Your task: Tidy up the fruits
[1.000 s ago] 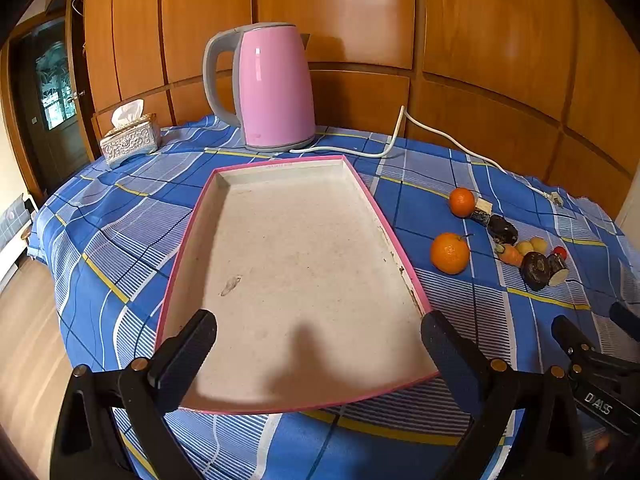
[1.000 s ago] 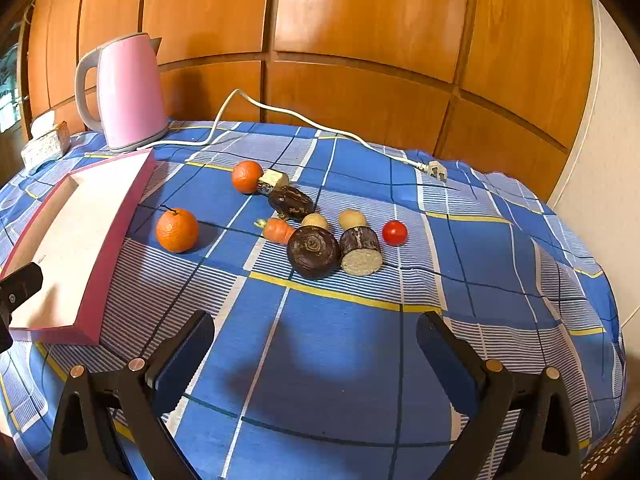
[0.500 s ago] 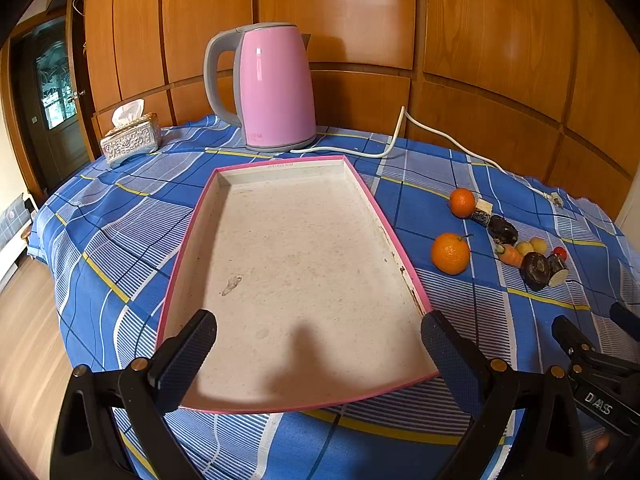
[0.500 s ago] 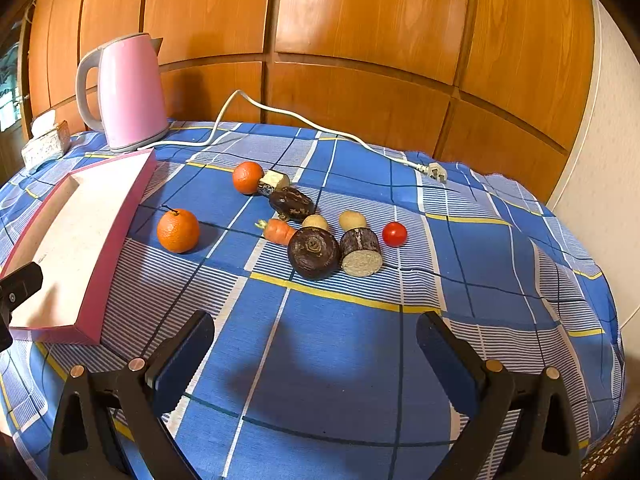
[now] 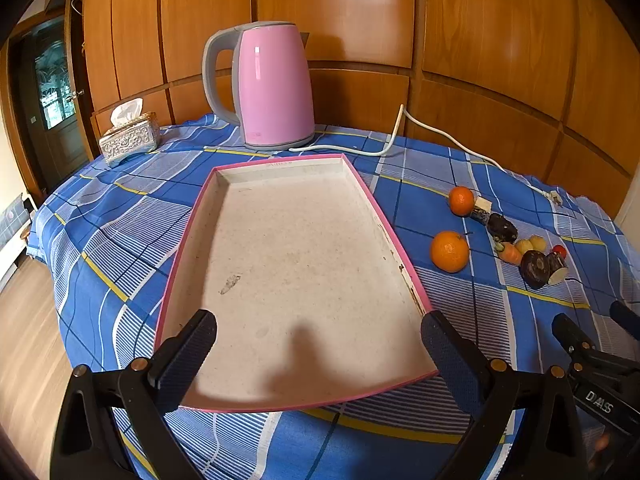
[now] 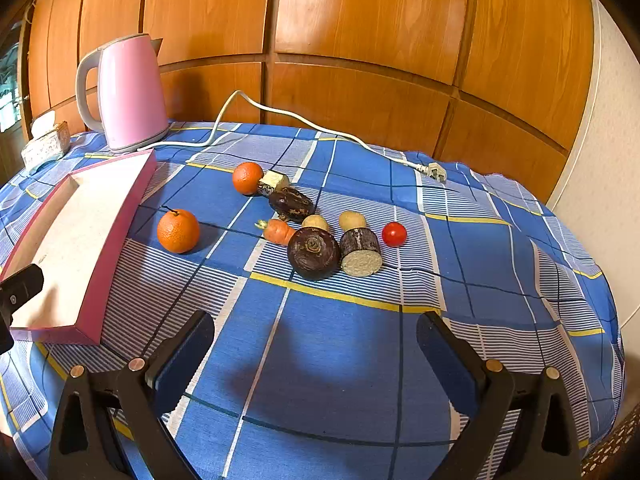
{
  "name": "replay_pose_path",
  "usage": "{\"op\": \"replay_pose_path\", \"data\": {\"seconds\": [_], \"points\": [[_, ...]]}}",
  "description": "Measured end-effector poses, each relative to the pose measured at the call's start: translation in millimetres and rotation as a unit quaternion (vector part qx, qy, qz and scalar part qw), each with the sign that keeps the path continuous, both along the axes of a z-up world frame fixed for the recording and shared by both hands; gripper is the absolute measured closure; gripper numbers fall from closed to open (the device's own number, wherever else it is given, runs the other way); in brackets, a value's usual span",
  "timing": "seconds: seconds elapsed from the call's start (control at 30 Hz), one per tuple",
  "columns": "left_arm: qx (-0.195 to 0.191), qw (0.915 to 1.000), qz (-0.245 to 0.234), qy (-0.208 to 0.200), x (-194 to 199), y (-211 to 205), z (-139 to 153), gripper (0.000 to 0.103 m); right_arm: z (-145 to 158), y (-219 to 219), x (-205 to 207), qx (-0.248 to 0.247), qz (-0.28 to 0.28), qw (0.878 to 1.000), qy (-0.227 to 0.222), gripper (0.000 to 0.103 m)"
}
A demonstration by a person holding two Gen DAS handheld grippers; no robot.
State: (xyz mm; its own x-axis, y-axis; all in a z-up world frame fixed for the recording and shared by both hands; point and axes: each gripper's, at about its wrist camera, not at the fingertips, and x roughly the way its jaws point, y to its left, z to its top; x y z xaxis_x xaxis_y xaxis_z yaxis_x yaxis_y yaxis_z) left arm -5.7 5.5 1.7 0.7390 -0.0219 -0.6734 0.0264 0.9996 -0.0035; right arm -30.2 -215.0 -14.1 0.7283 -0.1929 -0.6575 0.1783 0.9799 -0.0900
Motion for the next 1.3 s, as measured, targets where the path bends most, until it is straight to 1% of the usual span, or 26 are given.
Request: {"op": "replay_pose_path", "data": {"seconds": [0.3,0.37,0.47,0.5,0.57,0.6,0.67,0.73,0.83,0.87,0.9,0.97,1.03,1.07,1.1,1.13,1.17,1.2,1.27,1.3], "points": [[-0.003,0.9999,-0.009,0.007,0.9,-3.4,-1.1,0.0,-0.6,-6.5,-1.1,0.006,-0.008,1.0,-0.003,0.0],[-0.018,0.9995,-0.025,0.011,2.1,-2.9,-1.6,0.0,-0.6,-12.7,-0.9,0.012,-0.014,1.0,-0.004,0.0],[-0.074,0.9951,-0.062,0.018,4.1,0.0,-1.0,0.0,-0.8,-34.0,1.4,0.023,-0.043,0.999,-0.005,0.0],[-0.078,0.9945,-0.066,0.023,6.1,-0.9,-1.0,0.0,-1.8,-48.3,3.3,0.025,-0.066,0.998,-0.002,0.0],[-0.073,0.9939,-0.077,0.031,9.9,-5.8,-1.8,0.0,-2.8,-68.3,4.4,0.031,-0.099,0.995,0.001,0.0],[-0.074,0.9934,-0.082,0.032,10.8,-8.2,-1.6,0.0,-4.8,-85.6,5.1,0.035,-0.127,0.991,0.003,0.0],[-0.077,0.9924,-0.089,0.034,13.1,-10.7,-1.0,0.0,-9.9,-106.7,5.5,0.032,-0.159,0.987,0.009,0.0],[-0.073,0.9917,-0.1,0.037,17.4,-14.4,0.5,0.0,-15.6,-121.1,5.2,0.028,-0.184,0.982,0.018,0.0],[-0.088,0.9882,-0.119,0.04,28.0,-16.0,7.6,0.0,-27.8,-148.1,4.0,0.032,-0.227,0.973,0.033,0.0],[-0.086,0.9877,-0.125,0.038,30.9,-17.6,10.2,0.0,-30.5,-153.6,3.2,0.036,-0.237,0.97,0.036,0.0],[-0.08,0.9867,-0.137,0.037,35.8,-22.0,13.7,0.001,-34.3,-163.8,1.5,0.042,-0.255,0.965,0.038,0.0],[-0.064,0.9846,-0.159,0.034,45.4,-32.8,19.6,0.002,-38.1,-176.6,-0.9,0.048,-0.273,0.96,0.038,0.0],[-0.041,0.9826,-0.178,0.033,54.2,-43.4,21.0,0.007,-42.8,-187.9,-2.0,0.062,-0.291,0.954,0.045,0.0],[-0.028,0.9802,-0.192,0.04,62.0,-51.9,19.6,0.014,-45.5,-191.2,-1.8,0.071,-0.294,0.952,0.049,0.0],[-0.023,0.978,-0.201,0.05,68.5,-57.0,17.1,0.017,-47.4,-195.1,-1.9,0.083,-0.295,0.95,0.049,0.0],[-0.018,0.9755,-0.209,0.064,76.2,-63.4,13.5,0.017,-47.5,-195.8,-1.6,0.084,-0.296,0.95,0.048,0.0],[-0.011,0.9731,-0.217,0.075,83.1,-69.8,9.7,0.02,-47.6,-195.3,-1.0,0.082,-0.296,0.95,0.05,0.0],[-0.003,0.9714,-0.224,0.079,86.4,-75.3,6.9,0.024,-48.0,-194.9,-0.9,0.08,-0.296,0.951,0.05,0.0],[0.017,0.9674,-0.236,0.09,97.5,-87.7,-0.1,0.027,-48.6,-192.9,0.8,0.08,-0.296,0.95,0.051,0.0],[0.02,0.9662,-0.24,0.094,101.1,-91.6,-2.5,0.027,-48.5,-192.4,0.4,0.08,-0.297,0.95,0.05,0.0]]}}
